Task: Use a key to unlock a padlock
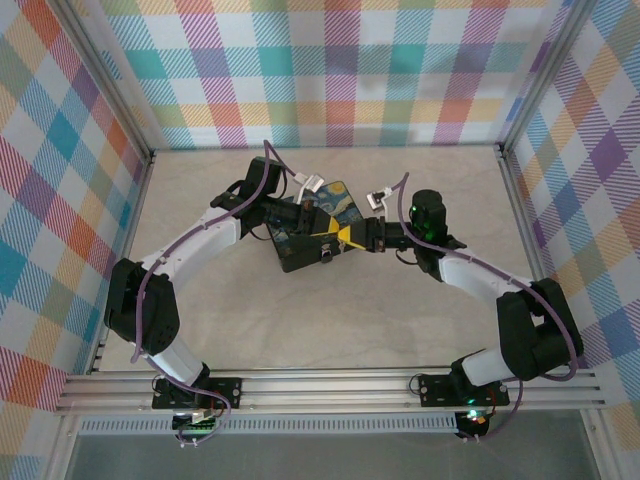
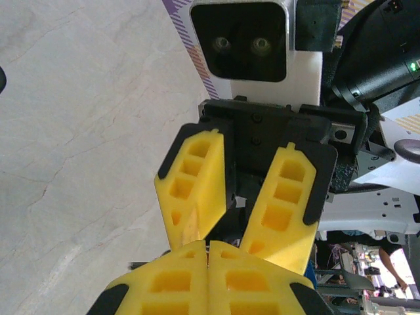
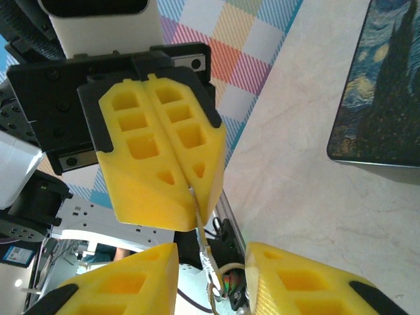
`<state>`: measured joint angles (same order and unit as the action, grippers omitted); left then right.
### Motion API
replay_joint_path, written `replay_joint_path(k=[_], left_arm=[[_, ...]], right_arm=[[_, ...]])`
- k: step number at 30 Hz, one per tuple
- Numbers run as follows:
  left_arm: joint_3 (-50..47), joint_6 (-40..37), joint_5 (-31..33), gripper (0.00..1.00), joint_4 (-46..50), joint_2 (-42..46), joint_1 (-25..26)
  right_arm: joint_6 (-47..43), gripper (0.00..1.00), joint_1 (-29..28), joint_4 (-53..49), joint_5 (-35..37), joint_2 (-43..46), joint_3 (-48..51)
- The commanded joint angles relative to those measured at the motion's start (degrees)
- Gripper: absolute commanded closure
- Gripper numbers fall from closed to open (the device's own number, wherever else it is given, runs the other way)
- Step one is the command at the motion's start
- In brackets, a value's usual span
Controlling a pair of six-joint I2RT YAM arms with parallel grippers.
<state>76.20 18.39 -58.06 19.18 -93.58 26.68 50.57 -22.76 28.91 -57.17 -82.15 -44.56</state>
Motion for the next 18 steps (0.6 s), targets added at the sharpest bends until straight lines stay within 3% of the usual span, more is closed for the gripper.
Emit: replay_joint_path(k=[1, 18], left_arm=[[-0.25, -0.29, -1.18, 1.0, -2.37, 2.02, -0.57], [-1.41, 0.16, -1.53, 1.0, -2.75, 2.79, -0.89]], right_arm=[[0.54, 0.68, -0.52, 3.06, -1.99, -0.47, 0.91], [1.47, 0.83, -0.46, 5.71, 0.76, 1.75, 3.18]])
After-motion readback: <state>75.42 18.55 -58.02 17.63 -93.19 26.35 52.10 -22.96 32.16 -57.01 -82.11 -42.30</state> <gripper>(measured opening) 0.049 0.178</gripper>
